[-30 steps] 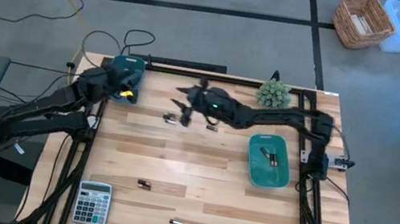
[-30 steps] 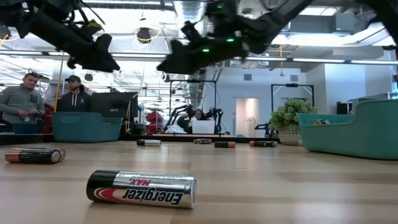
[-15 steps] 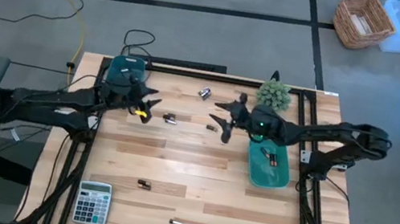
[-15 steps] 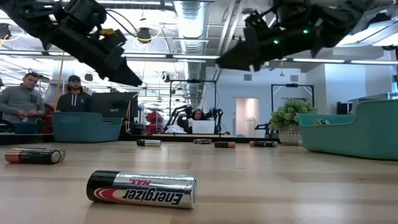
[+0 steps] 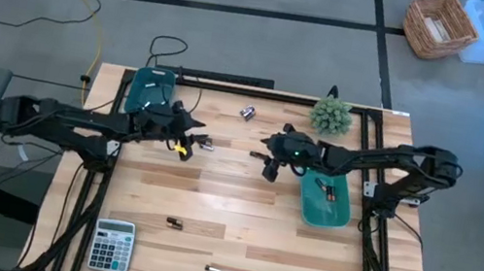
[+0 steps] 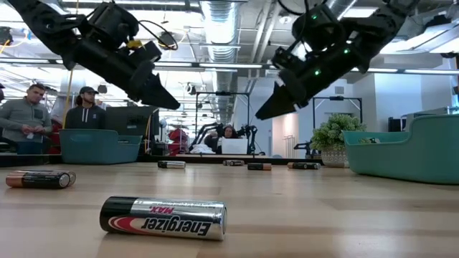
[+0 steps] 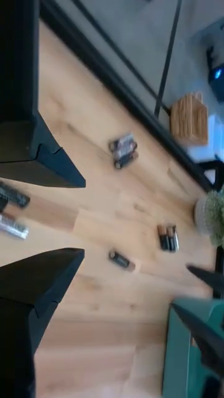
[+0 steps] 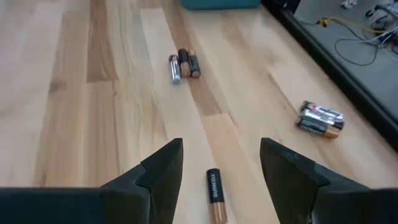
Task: Sort batteries
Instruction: Put the brown-block battery into the green bin
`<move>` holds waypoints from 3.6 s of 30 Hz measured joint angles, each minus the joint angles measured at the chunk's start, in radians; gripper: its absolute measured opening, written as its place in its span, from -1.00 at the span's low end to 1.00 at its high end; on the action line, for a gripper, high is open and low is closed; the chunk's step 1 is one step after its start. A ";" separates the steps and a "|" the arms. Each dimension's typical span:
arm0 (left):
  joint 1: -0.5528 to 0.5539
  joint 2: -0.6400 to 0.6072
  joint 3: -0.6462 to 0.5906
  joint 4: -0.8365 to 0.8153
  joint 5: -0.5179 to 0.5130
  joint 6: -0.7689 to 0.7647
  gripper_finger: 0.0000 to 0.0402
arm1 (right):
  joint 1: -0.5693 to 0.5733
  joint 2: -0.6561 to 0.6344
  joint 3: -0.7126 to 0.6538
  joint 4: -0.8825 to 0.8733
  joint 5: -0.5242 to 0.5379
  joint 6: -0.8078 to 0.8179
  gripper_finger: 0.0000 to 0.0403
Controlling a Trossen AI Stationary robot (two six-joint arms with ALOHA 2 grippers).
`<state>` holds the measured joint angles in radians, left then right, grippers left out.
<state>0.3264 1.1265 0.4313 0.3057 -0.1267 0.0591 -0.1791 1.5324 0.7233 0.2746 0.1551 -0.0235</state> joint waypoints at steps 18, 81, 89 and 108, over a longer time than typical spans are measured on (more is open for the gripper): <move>-0.027 0.519 0.301 0.174 0.213 0.102 -0.18 | -0.052 -0.137 -0.049 -0.003 0.081 -0.023 0.13; -0.015 0.954 0.816 -0.252 0.280 0.143 -0.78 | -0.068 -0.708 -0.324 0.018 0.117 -0.030 0.13; -0.030 0.938 0.816 -0.221 0.300 0.152 -0.78 | -0.043 -0.709 -0.324 0.079 0.117 -0.041 0.13; -0.078 0.869 0.816 -0.133 0.861 0.296 -0.79 | -0.044 -0.710 -0.324 0.079 0.117 -0.057 0.13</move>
<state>0.2485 1.9953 1.2472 0.1731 0.7341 0.3551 -0.2230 0.8227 0.3992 0.3539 0.2721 -0.0803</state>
